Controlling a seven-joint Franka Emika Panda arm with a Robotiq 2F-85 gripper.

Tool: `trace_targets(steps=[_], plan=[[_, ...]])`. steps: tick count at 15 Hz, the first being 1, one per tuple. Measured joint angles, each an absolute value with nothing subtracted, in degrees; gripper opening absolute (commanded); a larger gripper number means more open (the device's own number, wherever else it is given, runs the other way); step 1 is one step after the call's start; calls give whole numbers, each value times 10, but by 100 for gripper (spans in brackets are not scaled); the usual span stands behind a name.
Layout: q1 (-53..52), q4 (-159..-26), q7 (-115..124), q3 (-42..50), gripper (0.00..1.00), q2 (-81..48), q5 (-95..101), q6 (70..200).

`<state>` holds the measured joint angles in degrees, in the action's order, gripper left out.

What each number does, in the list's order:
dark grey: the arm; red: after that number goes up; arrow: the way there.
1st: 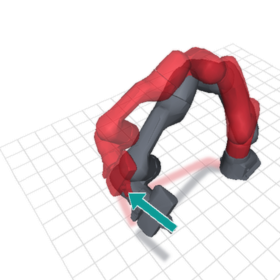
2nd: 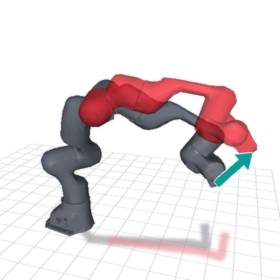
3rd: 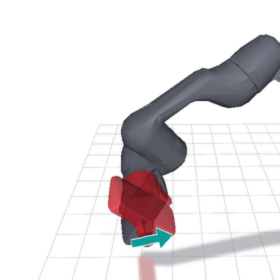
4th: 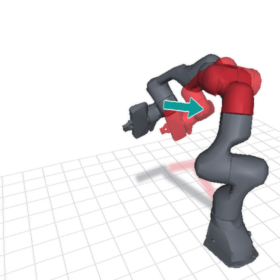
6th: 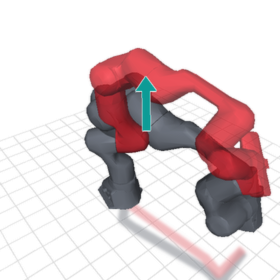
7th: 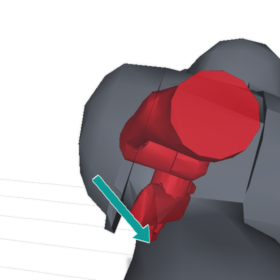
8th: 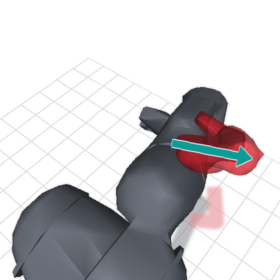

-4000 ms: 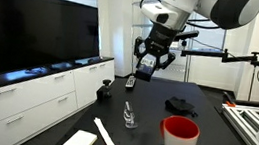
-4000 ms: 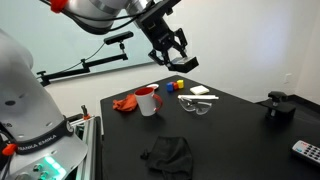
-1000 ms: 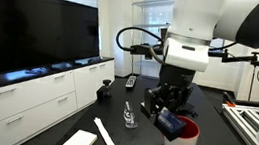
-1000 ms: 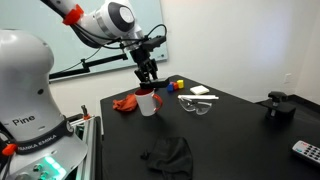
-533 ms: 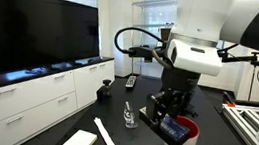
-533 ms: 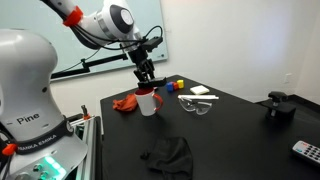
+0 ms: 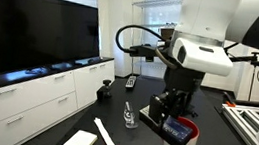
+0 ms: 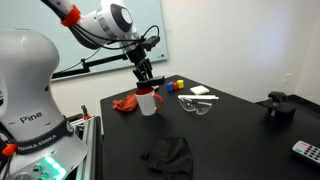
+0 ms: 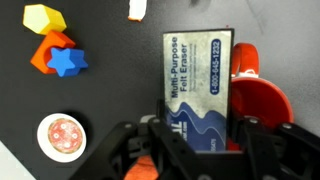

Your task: Put the black box on top of the white and red mug.

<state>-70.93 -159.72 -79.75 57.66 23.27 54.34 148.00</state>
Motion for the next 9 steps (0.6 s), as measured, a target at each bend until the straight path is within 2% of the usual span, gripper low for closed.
trace_targets(steps=[9], plan=[[-738, -1597, -791, 600, 31, 343, 582, 1326]])
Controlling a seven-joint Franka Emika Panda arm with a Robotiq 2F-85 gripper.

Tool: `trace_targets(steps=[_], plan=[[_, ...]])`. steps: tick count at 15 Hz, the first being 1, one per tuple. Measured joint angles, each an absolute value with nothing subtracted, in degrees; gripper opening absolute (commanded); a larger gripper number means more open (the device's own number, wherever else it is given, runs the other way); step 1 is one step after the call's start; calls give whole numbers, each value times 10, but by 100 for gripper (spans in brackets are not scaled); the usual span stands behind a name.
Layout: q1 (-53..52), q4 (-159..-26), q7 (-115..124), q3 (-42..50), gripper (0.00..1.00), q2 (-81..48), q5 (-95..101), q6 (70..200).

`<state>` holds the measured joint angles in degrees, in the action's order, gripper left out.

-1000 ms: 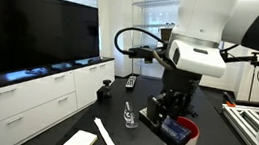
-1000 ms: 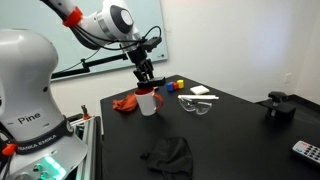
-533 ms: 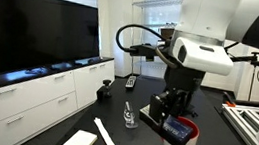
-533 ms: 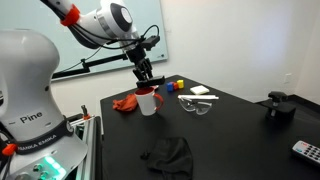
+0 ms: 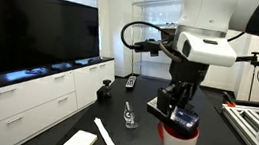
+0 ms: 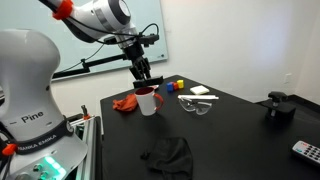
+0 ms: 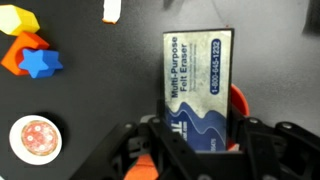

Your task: Put the black box on top of the white and red mug.

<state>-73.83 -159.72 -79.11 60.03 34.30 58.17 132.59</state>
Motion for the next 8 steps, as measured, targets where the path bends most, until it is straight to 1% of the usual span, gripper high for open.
trace_targets(steps=[3, 4, 8], plan=[[-745, -1597, -792, 600, 31, 389, 587, 1274], [-749, -1597, -793, 600, 56, 406, 589, 1259], [-758, -1598, -793, 601, 56, 451, 592, 1223]])
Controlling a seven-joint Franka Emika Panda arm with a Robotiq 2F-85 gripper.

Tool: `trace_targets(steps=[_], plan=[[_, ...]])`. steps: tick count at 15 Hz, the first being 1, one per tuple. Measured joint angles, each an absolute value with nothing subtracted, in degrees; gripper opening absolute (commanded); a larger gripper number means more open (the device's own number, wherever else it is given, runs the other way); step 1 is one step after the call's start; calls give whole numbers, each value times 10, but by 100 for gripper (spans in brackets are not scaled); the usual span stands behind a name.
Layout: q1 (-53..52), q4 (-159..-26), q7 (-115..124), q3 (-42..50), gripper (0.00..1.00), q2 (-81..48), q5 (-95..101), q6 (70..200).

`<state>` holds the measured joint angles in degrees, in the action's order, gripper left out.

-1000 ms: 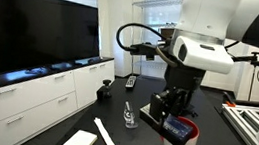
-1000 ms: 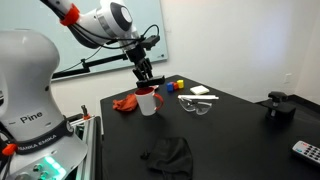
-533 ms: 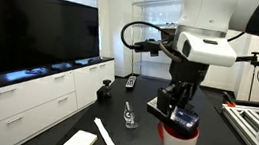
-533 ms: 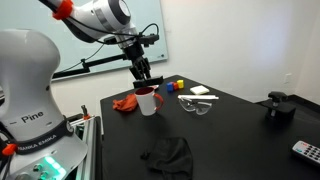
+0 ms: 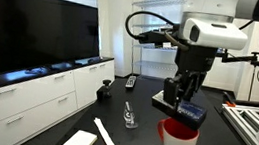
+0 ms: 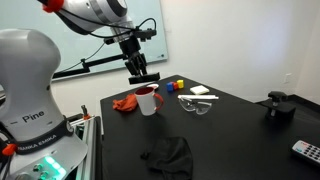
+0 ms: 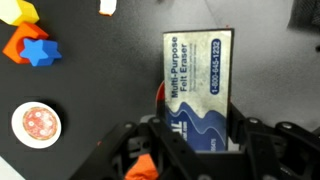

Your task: Put the black box on top of the white and red mug.

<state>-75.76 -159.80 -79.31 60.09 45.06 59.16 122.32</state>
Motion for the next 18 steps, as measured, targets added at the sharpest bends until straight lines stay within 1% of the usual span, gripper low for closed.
trace_targets(steps=[2, 3, 8, 9, 13, 14, 16, 17, 18], plan=[[-758, -1598, -793, 602, 56, 454, 592, 1220], [-758, -1598, -793, 602, 31, 454, 592, 1220], [-758, -1601, -793, 614, 31, 449, 592, 1219], [-758, -1602, -793, 618, 56, 449, 592, 1218], [-766, -1602, -793, 628, 56, 449, 593, 1218], [-766, -1602, -793, 628, 31, 449, 593, 1218], [-766, -1602, -793, 629, 31, 448, 593, 1218], [-766, -1602, -793, 631, 56, 447, 593, 1218], [-766, -1603, -793, 632, 56, 445, 593, 1218]])
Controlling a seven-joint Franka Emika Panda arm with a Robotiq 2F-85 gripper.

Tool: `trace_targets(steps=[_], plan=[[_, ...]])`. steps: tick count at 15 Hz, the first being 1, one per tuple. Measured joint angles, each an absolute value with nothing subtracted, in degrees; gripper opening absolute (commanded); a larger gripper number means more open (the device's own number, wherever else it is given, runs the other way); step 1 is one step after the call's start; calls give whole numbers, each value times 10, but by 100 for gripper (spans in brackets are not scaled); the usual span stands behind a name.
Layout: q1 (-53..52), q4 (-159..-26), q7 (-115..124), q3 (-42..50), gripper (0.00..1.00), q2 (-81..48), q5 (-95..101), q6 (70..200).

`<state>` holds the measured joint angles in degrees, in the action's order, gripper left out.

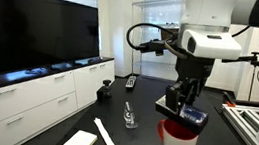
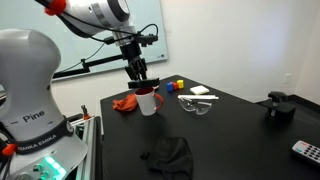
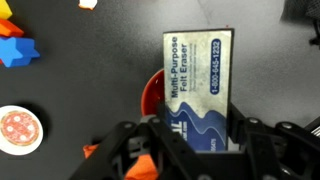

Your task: Put the black box on top of the white and red mug.

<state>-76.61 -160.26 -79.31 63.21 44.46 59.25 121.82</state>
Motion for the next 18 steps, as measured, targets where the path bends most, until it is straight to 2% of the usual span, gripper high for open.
trace_targets(steps=[2, 3, 8, 9, 12, 13, 18], plan=[[-766, -1603, -793, 633, 56, 442, 593, 1218], [-766, -1603, -793, 633, 31, 441, 593, 1218], [-769, -1605, -793, 638, 31, 435, 592, 1218], [-772, -1605, -793, 639, 56, 433, 592, 1218], [-773, -1606, -793, 643, 56, 428, 592, 1218], [-773, -1606, -793, 643, 31, 428, 592, 1218], [-773, -1606, -793, 646, 31, 422, 592, 1218]])
